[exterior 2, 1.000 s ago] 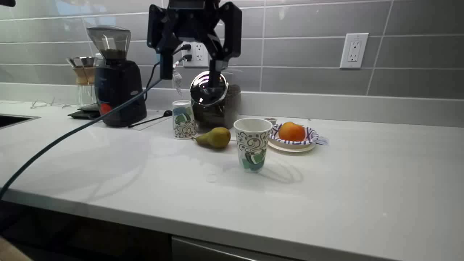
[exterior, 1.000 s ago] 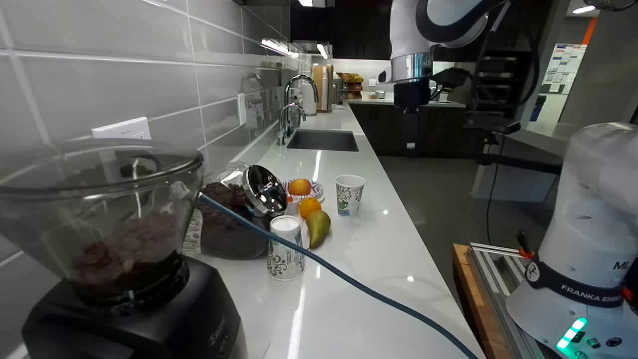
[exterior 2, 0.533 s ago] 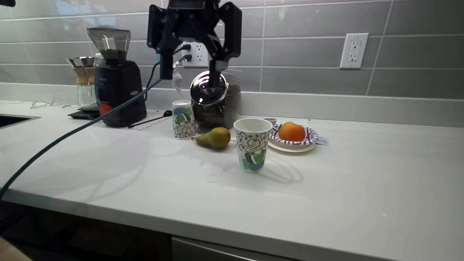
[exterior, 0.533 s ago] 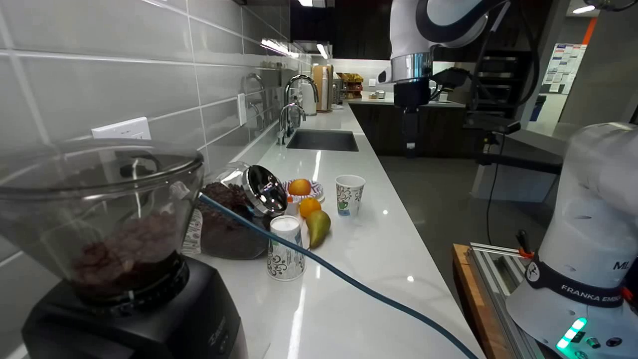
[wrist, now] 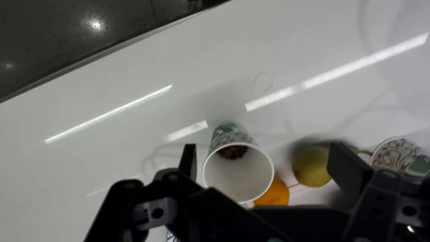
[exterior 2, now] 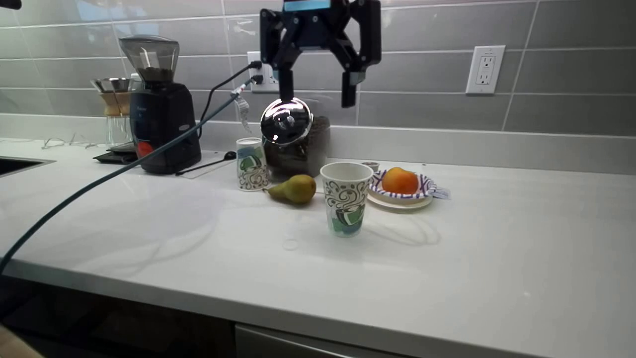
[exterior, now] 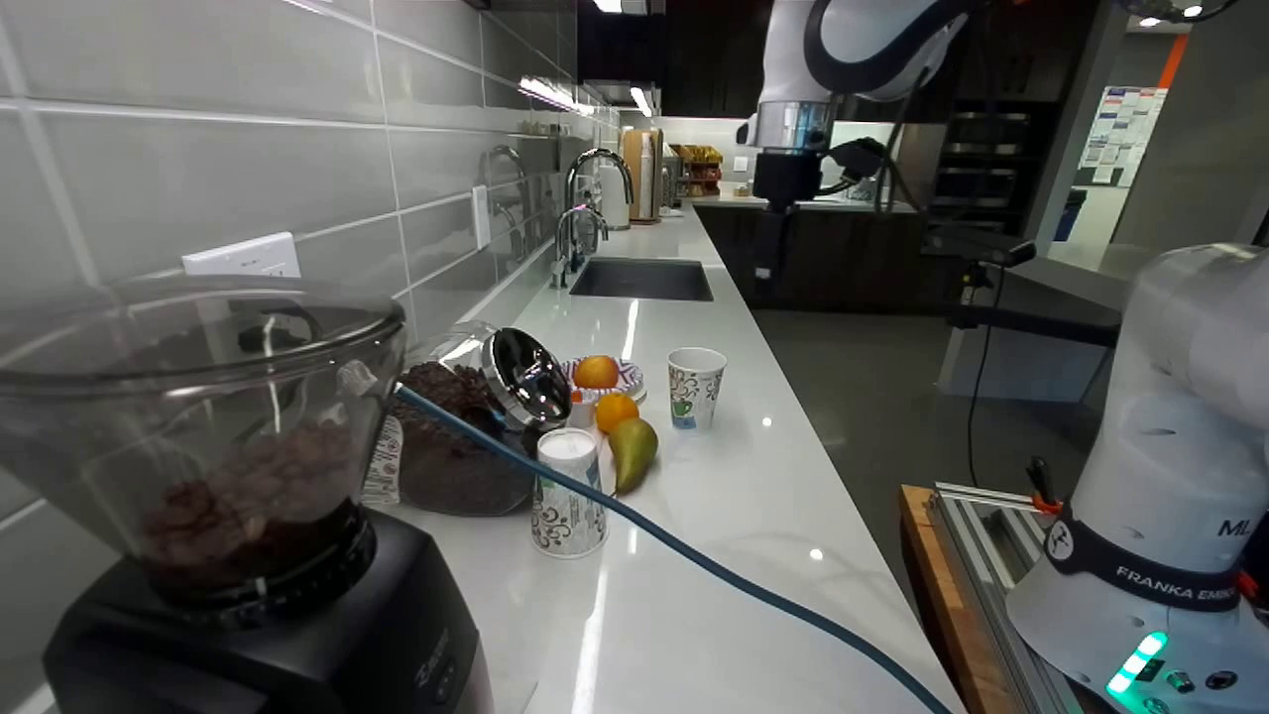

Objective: Remove the apple from the bowl and put it on the right side of the counter.

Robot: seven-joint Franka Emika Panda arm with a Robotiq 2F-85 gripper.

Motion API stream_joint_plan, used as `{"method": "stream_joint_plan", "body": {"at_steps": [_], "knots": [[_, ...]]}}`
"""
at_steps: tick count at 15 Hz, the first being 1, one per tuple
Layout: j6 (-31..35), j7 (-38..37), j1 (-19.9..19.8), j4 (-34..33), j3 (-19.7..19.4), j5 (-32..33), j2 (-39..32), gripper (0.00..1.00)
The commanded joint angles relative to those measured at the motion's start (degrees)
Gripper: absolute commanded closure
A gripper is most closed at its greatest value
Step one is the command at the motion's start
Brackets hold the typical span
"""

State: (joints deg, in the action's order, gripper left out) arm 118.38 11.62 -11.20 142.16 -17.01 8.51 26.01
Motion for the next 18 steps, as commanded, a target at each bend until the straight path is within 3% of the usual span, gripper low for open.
{"method": "stream_joint_plan", "body": {"at_steps": [1, 3, 6, 13, 14, 18], "knots": [[6.3, -1.2, -0.1, -8.7, -1.1, -3.7, -11.4, 0.0], [9.4, 1.7, 1.5, -12.7, -1.8, -8.7, -16.5, 0.0], [15.7, 0.6, 1.9, -18.3, 0.2, -11.9, -24.7, 0.0], [15.2, 3.0, -1.1, -32.3, 4.8, -22.2, -42.2, 0.0], [16.4, 1.4, -0.5, -26.7, 4.8, -18.7, -36.4, 0.0], [16.5, 1.2, -1.6, -30.6, 5.5, -19.5, -41.8, 0.0]]}}
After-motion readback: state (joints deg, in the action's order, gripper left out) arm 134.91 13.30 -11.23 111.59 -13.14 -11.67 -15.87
